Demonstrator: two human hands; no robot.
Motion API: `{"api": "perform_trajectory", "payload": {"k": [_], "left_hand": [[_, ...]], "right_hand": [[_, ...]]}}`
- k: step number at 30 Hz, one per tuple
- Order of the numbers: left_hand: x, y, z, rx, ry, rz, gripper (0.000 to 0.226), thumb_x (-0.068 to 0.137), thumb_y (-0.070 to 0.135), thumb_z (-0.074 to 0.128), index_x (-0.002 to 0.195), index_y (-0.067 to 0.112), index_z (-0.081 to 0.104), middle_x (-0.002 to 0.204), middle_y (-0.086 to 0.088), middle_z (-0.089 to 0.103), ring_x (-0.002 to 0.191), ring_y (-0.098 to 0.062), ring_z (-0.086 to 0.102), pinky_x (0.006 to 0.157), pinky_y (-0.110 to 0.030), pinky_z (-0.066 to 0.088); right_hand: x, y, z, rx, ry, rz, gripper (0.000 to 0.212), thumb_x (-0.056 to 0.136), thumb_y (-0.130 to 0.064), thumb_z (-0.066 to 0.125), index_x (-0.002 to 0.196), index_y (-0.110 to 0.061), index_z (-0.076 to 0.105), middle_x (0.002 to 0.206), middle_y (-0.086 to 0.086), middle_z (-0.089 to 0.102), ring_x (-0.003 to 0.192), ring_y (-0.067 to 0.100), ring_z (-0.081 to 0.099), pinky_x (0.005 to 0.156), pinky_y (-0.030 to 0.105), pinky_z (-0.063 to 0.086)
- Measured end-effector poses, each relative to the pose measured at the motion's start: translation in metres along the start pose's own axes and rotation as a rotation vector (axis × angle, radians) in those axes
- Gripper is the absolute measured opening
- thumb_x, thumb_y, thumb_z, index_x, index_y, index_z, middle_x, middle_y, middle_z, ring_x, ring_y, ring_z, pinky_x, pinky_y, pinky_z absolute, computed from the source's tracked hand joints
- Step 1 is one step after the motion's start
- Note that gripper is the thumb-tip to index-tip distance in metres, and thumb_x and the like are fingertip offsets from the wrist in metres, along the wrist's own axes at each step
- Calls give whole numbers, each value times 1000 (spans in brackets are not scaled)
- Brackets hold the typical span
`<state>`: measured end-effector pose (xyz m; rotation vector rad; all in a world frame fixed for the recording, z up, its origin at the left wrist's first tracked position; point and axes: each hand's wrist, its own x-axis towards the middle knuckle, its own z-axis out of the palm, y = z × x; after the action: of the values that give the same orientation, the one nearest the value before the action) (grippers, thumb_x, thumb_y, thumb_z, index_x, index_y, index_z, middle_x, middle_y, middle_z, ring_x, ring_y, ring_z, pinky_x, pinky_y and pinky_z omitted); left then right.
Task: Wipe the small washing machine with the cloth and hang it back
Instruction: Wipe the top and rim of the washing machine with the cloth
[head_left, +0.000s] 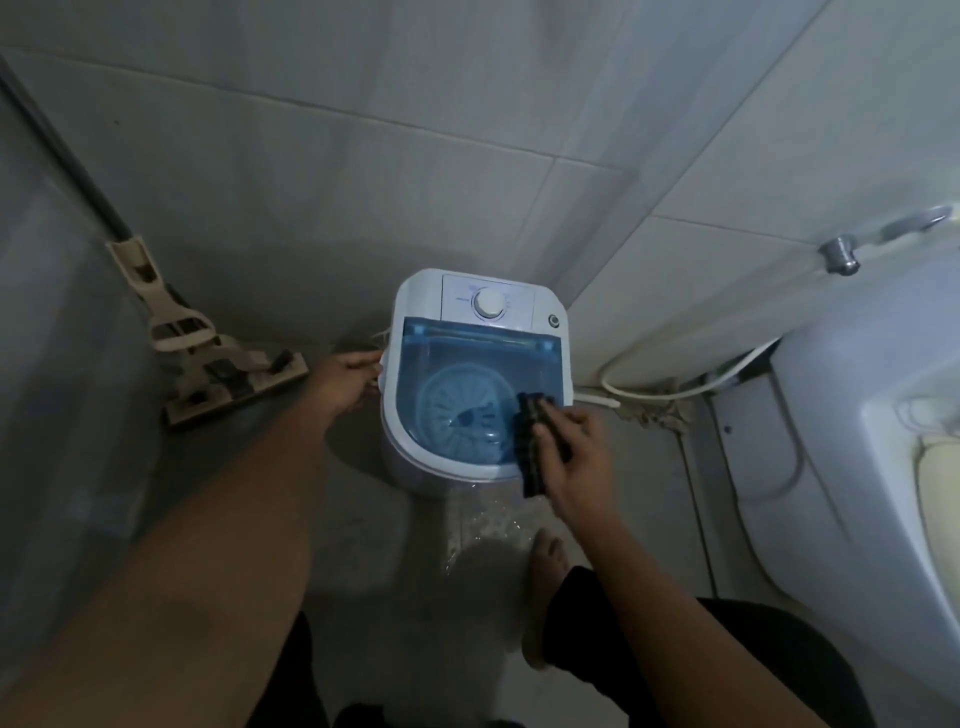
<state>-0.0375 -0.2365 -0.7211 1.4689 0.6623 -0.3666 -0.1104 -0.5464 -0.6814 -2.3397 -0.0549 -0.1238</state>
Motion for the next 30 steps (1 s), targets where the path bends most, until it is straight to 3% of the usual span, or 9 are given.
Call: {"api": "perform_trajectory", "payload": {"k": [3,6,9,12,16,19,22,24,30], "left_hand": [[-3,0,1,19,8,29,32,96,10,58,127,9,66,111,-21,72,54,-5,67,69,-26,52],[-7,4,1,36,31,23,33,96,9,59,128,8,66,114,-19,72,61,-8,68,71,-25,53],[-9,7,2,37,38,13,33,96,7,58,129,7,64,100,-11,73,52,-1,68,52,-15,53],[-10,9,4,39,47,5,34,96,4,58,130,7,63,78,1,76,49,0,67,50,-14,54],[-9,9,2,27,46,11,34,96,3,58,130,1,62,106,-17,70,51,0,68,52,-14,55],[-15,13,0,16,10,4,32,96,3,57,127,9,63,78,-5,75,50,-3,67,49,-14,53],[-11,13,-4,33,-16,9,34,96,2,58,129,2,63,99,-17,73,76,-23,65,65,-24,56],[-8,12,-6,26,-45,5,35,96,6,58,131,2,62,116,-21,68,92,-29,65,77,-28,57],[-1,7,-11,2,-70,-1,32,94,13,64,126,13,67,118,-16,72,81,-21,70,81,-30,58]], "right_hand": [[2,28,-8,-139,31,189,37,99,-34,59,135,-24,64,129,8,51,104,10,55,97,44,54],[-24,32,6,-198,-67,44,49,99,-53,46,138,-28,60,139,5,46,113,23,62,93,45,58],[-45,18,25,-245,-128,-141,42,99,-40,56,138,-25,61,143,9,49,119,24,60,97,37,56],[-57,-7,57,-313,-165,-270,41,100,-38,58,139,-24,60,140,12,53,116,28,58,91,38,56],[-55,-50,109,-356,-208,-315,41,98,-36,59,137,-25,59,136,10,54,103,28,59,73,39,58],[-31,-81,126,-275,-211,-253,39,99,-39,55,136,-28,58,136,5,51,105,28,60,74,41,59],[12,-95,114,-23,-126,-76,37,100,-40,53,136,-32,61,131,-2,52,110,18,61,90,34,55],[44,-91,104,-90,-69,-81,38,102,-40,52,138,-31,60,132,0,52,113,18,59,93,33,52],[69,-70,109,-538,-247,-178,46,105,-44,41,149,-32,43,146,9,41,126,30,49,93,47,56]]}}
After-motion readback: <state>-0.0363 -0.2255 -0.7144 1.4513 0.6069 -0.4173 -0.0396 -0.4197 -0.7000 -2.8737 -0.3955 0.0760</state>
